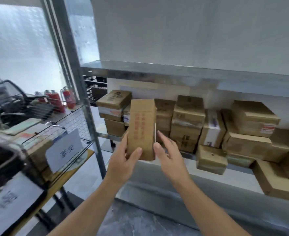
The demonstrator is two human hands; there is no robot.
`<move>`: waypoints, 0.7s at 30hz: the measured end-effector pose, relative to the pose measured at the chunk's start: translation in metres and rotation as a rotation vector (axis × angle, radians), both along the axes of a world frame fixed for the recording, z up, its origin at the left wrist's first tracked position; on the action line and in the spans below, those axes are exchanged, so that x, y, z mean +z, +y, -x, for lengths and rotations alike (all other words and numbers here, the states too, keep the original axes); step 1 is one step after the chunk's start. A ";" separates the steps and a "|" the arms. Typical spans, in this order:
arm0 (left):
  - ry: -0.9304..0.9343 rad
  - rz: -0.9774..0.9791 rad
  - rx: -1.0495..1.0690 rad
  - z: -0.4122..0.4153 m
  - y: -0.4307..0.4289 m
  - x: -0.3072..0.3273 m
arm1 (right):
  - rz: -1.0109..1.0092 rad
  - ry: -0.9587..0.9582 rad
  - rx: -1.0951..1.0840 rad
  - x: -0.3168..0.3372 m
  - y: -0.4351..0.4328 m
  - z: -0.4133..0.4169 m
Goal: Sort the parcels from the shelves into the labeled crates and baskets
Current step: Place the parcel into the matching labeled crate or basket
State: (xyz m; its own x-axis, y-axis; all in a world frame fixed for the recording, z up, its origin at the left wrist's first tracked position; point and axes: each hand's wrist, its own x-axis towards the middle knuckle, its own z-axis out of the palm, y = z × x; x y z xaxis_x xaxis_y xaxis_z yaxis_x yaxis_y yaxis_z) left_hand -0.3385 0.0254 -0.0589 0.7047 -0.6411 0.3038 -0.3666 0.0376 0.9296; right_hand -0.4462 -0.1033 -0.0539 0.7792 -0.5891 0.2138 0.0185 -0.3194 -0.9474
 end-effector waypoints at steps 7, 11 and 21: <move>-0.347 -0.267 0.117 -0.041 0.102 0.000 | -0.043 -0.157 0.158 -0.002 0.072 -0.058; -0.094 -0.132 0.441 -0.069 0.136 0.000 | -0.535 -0.261 0.260 -0.004 0.091 -0.094; 0.159 0.129 0.611 -0.141 0.136 0.002 | -0.809 0.069 0.411 -0.006 0.086 -0.219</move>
